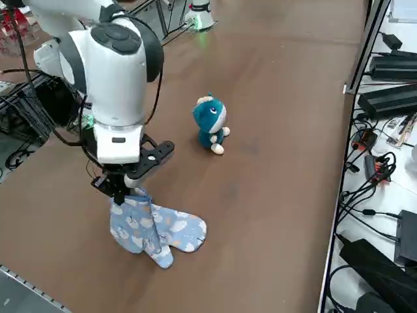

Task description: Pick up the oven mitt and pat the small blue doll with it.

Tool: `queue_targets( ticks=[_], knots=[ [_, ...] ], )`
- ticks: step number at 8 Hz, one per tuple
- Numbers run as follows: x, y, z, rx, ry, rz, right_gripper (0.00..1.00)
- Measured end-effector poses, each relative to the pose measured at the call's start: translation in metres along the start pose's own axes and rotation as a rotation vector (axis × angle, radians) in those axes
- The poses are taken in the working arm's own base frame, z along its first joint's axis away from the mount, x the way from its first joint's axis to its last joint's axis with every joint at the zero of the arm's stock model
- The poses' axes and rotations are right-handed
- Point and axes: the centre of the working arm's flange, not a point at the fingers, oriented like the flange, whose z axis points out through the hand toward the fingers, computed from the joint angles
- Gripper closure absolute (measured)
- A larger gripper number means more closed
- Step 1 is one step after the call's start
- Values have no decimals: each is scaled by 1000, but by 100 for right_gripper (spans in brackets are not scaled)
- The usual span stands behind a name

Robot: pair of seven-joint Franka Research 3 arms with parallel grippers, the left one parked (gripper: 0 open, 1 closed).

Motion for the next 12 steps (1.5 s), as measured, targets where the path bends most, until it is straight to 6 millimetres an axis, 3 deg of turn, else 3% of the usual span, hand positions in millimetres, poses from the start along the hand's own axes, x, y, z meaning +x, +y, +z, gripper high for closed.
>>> queue_targets(
  ticks=[2,4,6,8,9,12],
  knots=[
    [13,-47,3,5,-29,-57,97],
    [17,-78,12,10,-62,-100,97],
    [13,-92,35,24,-102,-121,97],
    [9,-98,55,36,-130,-132,91],
    [10,-102,63,40,-144,-139,84],
    [17,-120,73,58,-153,-164,32]
  ],
)
